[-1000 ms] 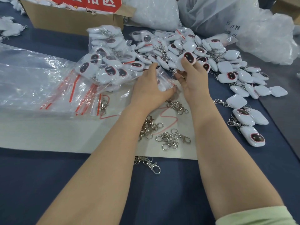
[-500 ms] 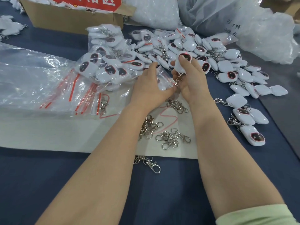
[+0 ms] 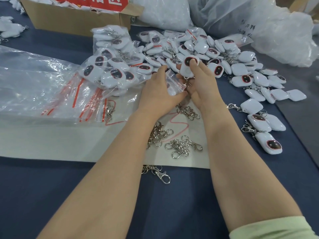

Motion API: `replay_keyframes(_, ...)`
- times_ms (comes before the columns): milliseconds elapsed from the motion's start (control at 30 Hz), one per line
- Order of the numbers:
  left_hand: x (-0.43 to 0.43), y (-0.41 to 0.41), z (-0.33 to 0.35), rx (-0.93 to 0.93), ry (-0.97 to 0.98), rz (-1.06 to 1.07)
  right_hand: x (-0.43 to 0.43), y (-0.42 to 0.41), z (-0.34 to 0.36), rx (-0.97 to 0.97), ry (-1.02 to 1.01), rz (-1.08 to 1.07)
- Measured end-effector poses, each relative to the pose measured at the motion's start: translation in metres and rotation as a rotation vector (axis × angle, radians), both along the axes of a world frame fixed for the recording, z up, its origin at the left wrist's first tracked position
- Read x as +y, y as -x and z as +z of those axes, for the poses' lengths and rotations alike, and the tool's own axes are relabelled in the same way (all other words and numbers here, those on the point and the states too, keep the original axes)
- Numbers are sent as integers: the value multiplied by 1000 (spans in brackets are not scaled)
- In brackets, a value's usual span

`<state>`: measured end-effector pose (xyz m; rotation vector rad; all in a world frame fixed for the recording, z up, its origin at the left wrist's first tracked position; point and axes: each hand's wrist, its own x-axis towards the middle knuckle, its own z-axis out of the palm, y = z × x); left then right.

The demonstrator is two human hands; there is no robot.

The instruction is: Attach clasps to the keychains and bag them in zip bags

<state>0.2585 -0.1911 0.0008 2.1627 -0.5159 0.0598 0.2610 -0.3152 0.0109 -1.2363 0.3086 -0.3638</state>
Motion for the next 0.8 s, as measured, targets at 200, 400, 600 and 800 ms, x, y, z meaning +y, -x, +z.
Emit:
replay_keyframes(200, 1, 0, -1, -11, -13, 6, 1, 2, 2, 1, 12, 20)
replay_keyframes(400, 0, -1, 0, -7, 5, 2, 3, 4, 2, 33, 64, 23)
replay_keyframes(600, 0, -3, -1, -5, -7, -1, 4, 2, 12, 72, 235, -69)
replay_keyframes(800, -1, -5, -2, 3, -14, 9, 14, 2, 31, 189, 723, -11)
